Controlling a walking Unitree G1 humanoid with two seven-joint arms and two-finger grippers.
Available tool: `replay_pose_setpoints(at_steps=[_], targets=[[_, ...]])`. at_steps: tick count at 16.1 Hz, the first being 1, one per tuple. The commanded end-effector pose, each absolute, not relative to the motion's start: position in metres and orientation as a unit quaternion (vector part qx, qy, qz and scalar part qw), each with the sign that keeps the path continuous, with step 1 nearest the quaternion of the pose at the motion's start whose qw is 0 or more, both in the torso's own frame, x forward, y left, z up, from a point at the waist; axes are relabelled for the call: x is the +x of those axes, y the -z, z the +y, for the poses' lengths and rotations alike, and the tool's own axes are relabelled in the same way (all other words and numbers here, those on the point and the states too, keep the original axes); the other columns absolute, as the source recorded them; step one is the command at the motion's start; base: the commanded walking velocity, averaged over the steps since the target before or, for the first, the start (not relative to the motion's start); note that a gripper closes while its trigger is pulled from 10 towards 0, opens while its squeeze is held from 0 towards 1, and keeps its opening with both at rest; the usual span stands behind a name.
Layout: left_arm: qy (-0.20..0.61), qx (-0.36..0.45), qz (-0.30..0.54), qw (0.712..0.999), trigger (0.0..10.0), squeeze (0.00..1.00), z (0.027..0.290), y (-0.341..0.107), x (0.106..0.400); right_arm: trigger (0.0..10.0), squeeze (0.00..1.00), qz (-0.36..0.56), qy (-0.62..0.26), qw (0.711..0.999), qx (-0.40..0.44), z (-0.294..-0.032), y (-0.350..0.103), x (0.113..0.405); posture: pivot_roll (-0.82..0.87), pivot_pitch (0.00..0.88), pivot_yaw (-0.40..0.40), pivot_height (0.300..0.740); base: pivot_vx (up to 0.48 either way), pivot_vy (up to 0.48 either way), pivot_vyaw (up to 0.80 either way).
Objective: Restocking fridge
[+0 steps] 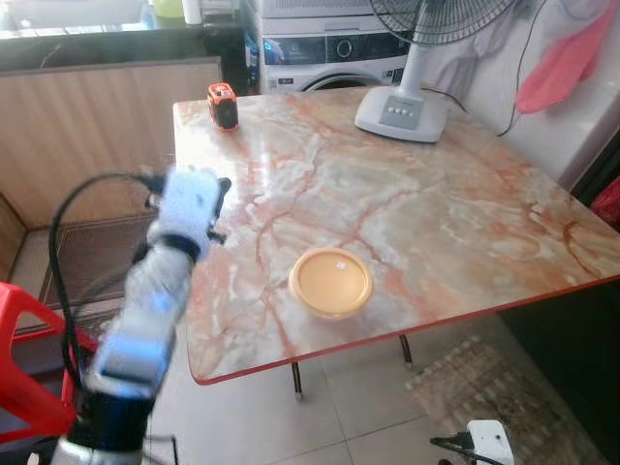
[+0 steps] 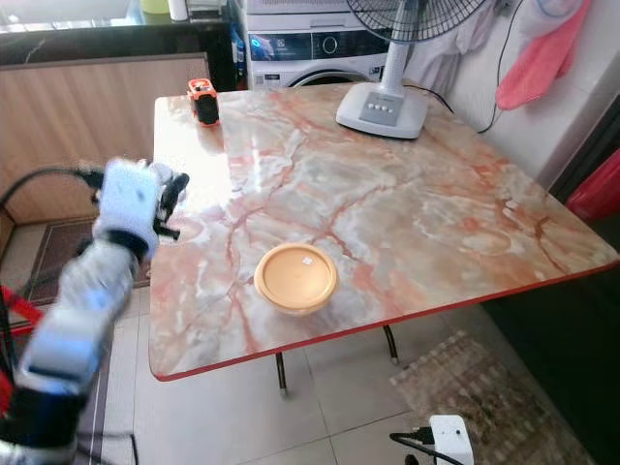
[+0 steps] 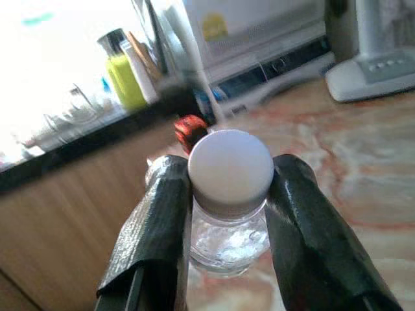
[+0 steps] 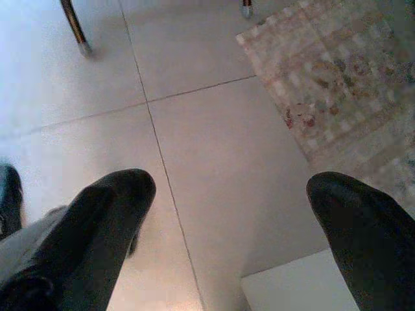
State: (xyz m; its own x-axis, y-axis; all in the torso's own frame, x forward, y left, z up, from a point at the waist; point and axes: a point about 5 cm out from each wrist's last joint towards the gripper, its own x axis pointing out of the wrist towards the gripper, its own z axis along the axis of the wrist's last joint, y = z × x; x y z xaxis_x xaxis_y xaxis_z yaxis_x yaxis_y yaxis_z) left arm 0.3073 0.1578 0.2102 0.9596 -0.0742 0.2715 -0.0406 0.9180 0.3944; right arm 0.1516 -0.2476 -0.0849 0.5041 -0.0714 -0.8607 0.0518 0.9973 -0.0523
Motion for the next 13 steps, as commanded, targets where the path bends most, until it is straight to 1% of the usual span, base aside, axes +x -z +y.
replay_pose_setpoints(at_steps=[1,2,3,4,5,6,8,10,13], targets=[[-0.010,0.208,-0.183,0.961,10.0,0.00,0.157,-0.213,0.303,10.0,0.00,0.493,0.042,0.869,0.003,-0.247,0.086,0.150,0.09,0.000,-0.050,0.740,0.000,0.000,0.00],[-0.034,0.221,-0.213,0.951,10.0,0.00,0.162,-0.203,0.294,10.0,0.00,0.490,0.041,0.870,0.009,-0.245,0.086,0.150,0.09,0.000,-0.039,0.740,0.000,0.000,0.00],[-0.025,0.244,-0.217,0.945,10.0,0.00,0.162,-0.197,0.291,10.0,0.00,0.491,0.041,0.870,0.010,-0.245,0.086,0.150,0.09,0.000,-0.036,0.740,0.000,0.000,0.00],[0.015,0.294,-0.220,0.930,10.0,0.00,0.152,-0.185,0.285,10.0,0.00,0.498,0.009,0.867,-0.023,-0.244,0.086,0.151,0.10,0.000,-0.028,0.740,0.000,0.000,0.00],[0.009,0.269,-0.221,0.938,10.0,0.00,0.152,-0.181,0.281,10.0,0.00,0.500,-0.031,0.864,-0.047,-0.241,0.085,0.154,0.10,0.000,-0.024,0.740,0.000,0.000,0.00],[0.009,0.274,-0.230,0.934,10.0,0.00,0.151,-0.182,0.280,10.0,0.00,0.498,-0.039,0.866,-0.040,-0.239,0.085,0.154,0.09,0.000,-0.018,0.740,0.000,0.000,0.00],[-0.002,0.270,-0.252,0.929,10.0,0.00,0.151,-0.189,0.283,10.0,0.00,0.489,-0.041,0.871,-0.019,-0.235,0.085,0.156,0.09,0.000,-0.010,0.740,0.000,0.000,0.00],[-0.007,0.273,-0.269,0.924,10.0,0.00,0.152,-0.191,0.286,10.0,0.00,0.494,-0.052,0.867,-0.036,-0.235,0.085,0.157,0.08,0.000,-0.008,0.740,0.000,0.000,0.00],[-0.005,0.267,-0.270,0.925,10.0,0.00,0.152,-0.192,0.285,10.0,0.00,0.492,-0.043,0.869,-0.030,-0.232,0.086,0.156,0.08,0.000,0.018,0.740,0.000,0.000,0.00]])
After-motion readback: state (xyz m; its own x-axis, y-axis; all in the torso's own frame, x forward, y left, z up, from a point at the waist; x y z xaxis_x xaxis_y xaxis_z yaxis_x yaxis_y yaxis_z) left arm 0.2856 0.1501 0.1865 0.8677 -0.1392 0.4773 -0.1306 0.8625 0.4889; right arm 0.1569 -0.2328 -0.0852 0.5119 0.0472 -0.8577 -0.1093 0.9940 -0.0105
